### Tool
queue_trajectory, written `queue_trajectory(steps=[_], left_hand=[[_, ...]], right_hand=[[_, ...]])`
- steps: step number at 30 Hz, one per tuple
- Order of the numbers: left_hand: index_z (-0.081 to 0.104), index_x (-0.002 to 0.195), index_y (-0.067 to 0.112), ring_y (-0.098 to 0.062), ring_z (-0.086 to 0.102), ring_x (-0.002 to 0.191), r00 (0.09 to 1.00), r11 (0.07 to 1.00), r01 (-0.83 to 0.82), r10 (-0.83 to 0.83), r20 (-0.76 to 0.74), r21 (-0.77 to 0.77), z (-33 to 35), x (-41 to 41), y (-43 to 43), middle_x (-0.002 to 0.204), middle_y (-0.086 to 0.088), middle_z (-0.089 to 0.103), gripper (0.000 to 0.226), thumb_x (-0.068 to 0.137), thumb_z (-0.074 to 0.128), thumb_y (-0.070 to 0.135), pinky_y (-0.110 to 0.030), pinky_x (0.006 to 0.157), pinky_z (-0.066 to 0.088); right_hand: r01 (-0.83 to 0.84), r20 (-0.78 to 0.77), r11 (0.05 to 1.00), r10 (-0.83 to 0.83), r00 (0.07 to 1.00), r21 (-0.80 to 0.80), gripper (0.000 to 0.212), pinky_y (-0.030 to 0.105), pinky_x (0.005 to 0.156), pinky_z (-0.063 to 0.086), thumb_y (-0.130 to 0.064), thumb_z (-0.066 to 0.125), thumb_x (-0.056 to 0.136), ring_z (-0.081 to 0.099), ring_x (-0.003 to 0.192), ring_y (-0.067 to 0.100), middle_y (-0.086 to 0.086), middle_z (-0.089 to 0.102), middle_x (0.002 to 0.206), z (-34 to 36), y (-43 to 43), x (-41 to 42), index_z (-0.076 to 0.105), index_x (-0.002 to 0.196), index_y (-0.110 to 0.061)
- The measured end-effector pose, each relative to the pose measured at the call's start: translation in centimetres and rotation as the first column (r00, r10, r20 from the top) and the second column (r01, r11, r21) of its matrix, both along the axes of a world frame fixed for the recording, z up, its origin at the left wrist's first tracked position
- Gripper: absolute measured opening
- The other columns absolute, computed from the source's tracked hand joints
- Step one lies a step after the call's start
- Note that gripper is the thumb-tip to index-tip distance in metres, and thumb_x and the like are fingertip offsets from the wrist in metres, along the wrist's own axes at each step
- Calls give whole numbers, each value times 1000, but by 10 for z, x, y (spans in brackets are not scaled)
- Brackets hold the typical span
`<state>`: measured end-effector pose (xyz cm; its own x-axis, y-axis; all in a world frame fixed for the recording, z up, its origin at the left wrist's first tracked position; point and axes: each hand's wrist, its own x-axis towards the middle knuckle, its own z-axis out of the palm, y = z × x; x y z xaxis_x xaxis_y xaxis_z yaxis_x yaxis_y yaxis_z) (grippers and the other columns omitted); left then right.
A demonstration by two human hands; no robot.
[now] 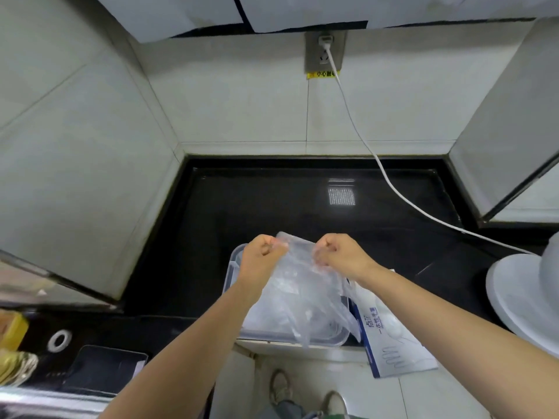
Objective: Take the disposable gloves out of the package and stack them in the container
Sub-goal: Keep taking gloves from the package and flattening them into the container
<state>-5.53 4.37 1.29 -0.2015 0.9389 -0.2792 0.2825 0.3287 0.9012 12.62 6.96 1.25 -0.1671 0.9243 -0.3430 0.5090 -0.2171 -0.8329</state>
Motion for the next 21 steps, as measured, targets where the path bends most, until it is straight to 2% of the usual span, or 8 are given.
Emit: queue_trajectory(steps=[2, 4, 6, 8, 10, 13, 18, 21], left_hand=[[62, 102, 11, -11, 56, 79, 998, 998, 36, -34, 48, -46, -1, -12, -1, 86, 1, 60, 30, 86, 71, 35, -20, 68, 47], [60, 114, 21, -16, 63, 97, 978, 982, 72, -35, 206, -174, -3, -20, 0, 104, 3, 65, 54, 72, 77, 52, -31, 84, 54], [65, 109, 22, -20, 68, 96, 971, 951, 115, -48, 233, -287, -6, -25, 1, 103, -1, 69, 49, 71, 80, 49, -40, 89, 56], [68, 85, 13, -20, 68, 74, 991, 948, 128, -108, 85, -292, -13, -28, 5, 80, -5, 69, 26, 79, 76, 37, -36, 75, 58], [56, 65, 11, -17, 51, 56, 992, 964, 123, -128, -8, -237, -18, -32, 6, 62, -4, 53, 29, 86, 68, 28, -30, 56, 45], [43, 64, 14, -17, 37, 61, 986, 978, 154, -162, -42, -143, -24, -38, 3, 64, -6, 38, 29, 86, 59, 25, -32, 56, 33], [44, 71, 15, -13, 43, 60, 884, 959, 235, -280, -375, -161, -44, -39, -5, 61, 0, 44, 31, 98, 49, 29, -22, 53, 33], [52, 88, 15, -21, 57, 73, 793, 941, 296, -338, -506, -165, -52, -34, -10, 75, -4, 58, 23, 102, 43, 31, -29, 61, 38]], right_hand=[[-3, 5, 998, 3, 1000, -65, 26, 20, 51, 48, -1, 52, 89, 60, 56, 6, 3, 66, 67, 4, 3, -7, 64, 69, -10], [-54, -7, 991, 54, 999, -121, 26, 19, 50, 46, -1, 51, 91, 60, 53, 7, 4, 68, 67, 6, 5, -14, 62, 70, -9], [-114, -5, 981, 114, 993, -157, 23, 20, 52, 47, -2, 51, 91, 60, 53, 9, 6, 69, 68, 8, 6, -20, 63, 73, -8], [-132, -9, 978, 132, 991, -160, 20, 24, 54, 47, 0, 51, 90, 56, 48, 12, 7, 65, 61, 9, 10, -23, 63, 74, -6], [-88, -13, 983, 87, 996, -159, 17, 25, 52, 46, 0, 54, 87, 54, 48, 15, 9, 63, 61, 9, 16, -21, 64, 75, -5], [59, -7, 987, -61, 998, -146, 8, 25, 50, 48, -2, 62, 85, 59, 59, 18, 10, 67, 71, 4, 23, -14, 67, 81, -8], [83, 97, 918, -130, 987, 388, 26, 28, 88, 46, -7, 68, 83, 59, 97, 11, -3, 59, 103, 1, 19, -22, 65, 105, -20], [-34, 51, 818, 6, 999, 574, 23, 18, 78, 44, -2, 64, 83, 57, 82, 5, -10, 59, 94, 11, 9, -39, 69, 98, -18]])
